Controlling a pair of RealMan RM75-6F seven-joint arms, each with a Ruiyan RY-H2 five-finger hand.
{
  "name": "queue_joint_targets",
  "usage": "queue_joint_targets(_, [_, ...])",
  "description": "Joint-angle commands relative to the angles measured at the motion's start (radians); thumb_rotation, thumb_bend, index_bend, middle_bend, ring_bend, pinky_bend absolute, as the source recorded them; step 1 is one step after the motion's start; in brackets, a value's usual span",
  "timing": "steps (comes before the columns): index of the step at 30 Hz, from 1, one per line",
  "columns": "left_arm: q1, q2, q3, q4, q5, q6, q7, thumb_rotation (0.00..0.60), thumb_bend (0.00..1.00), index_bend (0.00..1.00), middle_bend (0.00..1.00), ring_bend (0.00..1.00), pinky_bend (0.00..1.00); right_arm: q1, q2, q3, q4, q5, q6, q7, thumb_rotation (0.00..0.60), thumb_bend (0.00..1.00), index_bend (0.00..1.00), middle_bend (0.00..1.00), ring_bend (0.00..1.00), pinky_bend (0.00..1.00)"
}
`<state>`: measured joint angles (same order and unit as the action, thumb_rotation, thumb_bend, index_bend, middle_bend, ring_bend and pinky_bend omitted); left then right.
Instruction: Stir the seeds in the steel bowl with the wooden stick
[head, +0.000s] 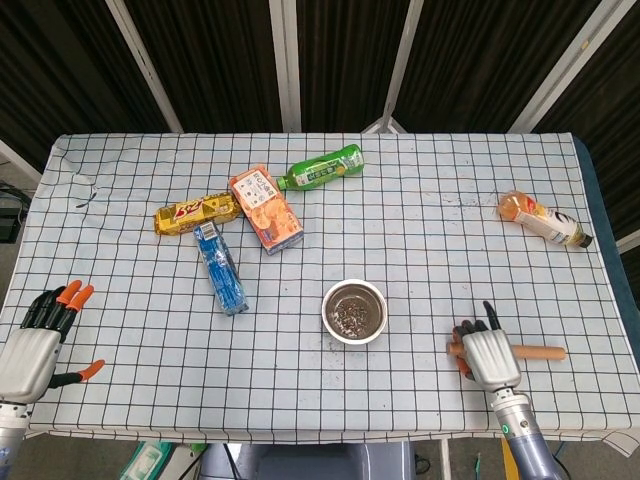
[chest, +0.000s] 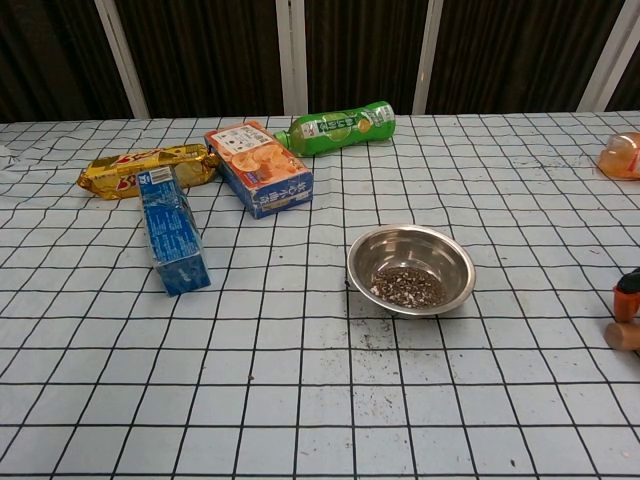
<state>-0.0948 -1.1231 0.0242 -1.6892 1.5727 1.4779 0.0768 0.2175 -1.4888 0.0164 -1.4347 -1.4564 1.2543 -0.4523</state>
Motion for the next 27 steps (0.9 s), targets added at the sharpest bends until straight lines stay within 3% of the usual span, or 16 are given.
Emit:
queue_joint_targets(1, [0.0, 0.001, 0.0, -0.001, 0.0, -0.001, 0.0, 0.6, 0.05, 0.0, 0.0, 0.0, 0.0, 0.001, 0.002, -0.003, -0.002, 0.002, -0.005, -0.003, 0.6, 0.36, 0.47, 0.41, 0.38, 0.05])
queue_joint_targets(13, [0.003, 0.002, 0.0, 0.002, 0.001, -0.001, -0.007, 0.6, 0.05, 0.0, 0.0, 0.0, 0.0, 0.006, 0.007, -0.012, -0.01, 0.009, -0.014, -0.012, 0.6, 0.5, 0.47, 0.41, 0.38, 0.05])
queue_joint_targets(18, [0.004, 0.002, 0.0, 0.004, 0.002, -0.001, -0.009, 0.6, 0.05, 0.0, 0.0, 0.0, 0.0, 0.007, 0.01, -0.016, -0.013, 0.014, -0.019, -0.013, 0.6, 0.52, 0.48, 0.42, 0.4, 0.07])
queue_joint_targets(20, [0.004, 0.003, 0.0, 0.004, 0.001, -0.002, -0.01, 0.6, 0.05, 0.0, 0.0, 0.0, 0.0, 0.007, 0.011, -0.017, -0.013, 0.015, -0.021, -0.013, 0.6, 0.52, 0.49, 0.44, 0.42, 0.14])
queue_joint_targets(24, [0.005, 0.003, 0.0, 0.005, 0.002, -0.001, -0.014, 0.6, 0.05, 0.0, 0.0, 0.0, 0.0, 0.008, 0.011, -0.02, -0.008, 0.012, -0.019, -0.004, 0.6, 0.53, 0.53, 0.46, 0.46, 0.4])
queue_joint_targets(27, [0.003, 0.002, -0.002, 0.002, 0.003, -0.003, -0.013, 0.6, 0.05, 0.0, 0.0, 0.0, 0.0, 0.008, 0.011, -0.021, -0.006, 0.007, -0.015, 0.002, 0.6, 0.55, 0.56, 0.49, 0.51, 0.53])
